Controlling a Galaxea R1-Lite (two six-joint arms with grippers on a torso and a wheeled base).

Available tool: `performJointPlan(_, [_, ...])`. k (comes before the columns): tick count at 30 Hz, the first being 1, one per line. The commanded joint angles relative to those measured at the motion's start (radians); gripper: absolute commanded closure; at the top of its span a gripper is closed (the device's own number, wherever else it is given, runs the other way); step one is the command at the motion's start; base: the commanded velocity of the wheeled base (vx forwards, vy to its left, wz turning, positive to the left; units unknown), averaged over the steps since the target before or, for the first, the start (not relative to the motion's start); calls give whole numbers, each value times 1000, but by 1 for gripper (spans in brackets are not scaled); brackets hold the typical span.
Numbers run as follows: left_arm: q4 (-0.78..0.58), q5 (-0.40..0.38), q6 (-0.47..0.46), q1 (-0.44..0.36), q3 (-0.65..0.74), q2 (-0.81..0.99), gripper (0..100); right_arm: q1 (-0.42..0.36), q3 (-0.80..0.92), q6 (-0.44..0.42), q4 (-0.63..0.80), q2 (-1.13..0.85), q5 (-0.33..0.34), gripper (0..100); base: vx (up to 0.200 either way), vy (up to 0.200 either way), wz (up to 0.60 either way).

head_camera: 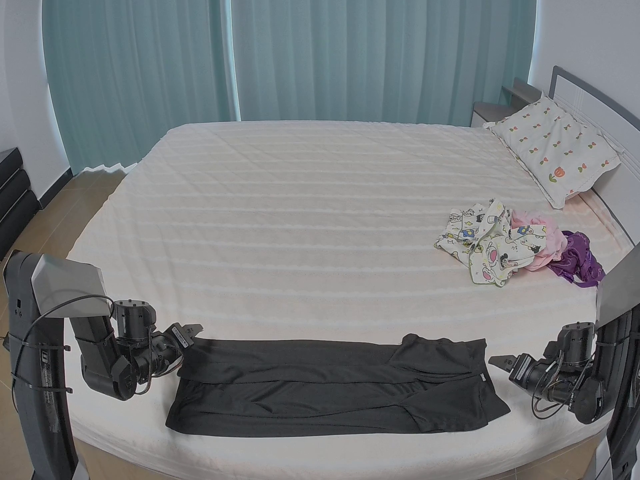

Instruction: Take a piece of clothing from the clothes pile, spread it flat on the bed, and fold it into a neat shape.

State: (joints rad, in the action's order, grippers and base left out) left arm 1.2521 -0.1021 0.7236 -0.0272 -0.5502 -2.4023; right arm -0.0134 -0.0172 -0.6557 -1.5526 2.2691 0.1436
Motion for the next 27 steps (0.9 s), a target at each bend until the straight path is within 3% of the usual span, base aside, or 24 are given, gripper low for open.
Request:
performJointPlan(1, [1, -1, 2, 1, -2, -4, 0, 23, -21, 1, -11, -77, 2, 0, 0, 0, 0])
performJointPlan(13, [3, 1, 5, 1, 0, -4, 0, -102, -224, 2, 20, 43, -4, 0, 0, 0, 0])
performJointPlan(20, [3, 1, 5, 0, 0, -4, 0, -155, -428, 1, 216, 92, -2, 0, 0, 0, 0])
performJointPlan(27, [1, 2, 3, -2, -7, -6, 0, -195, -475, 1, 229, 159, -4, 0, 0, 0, 0])
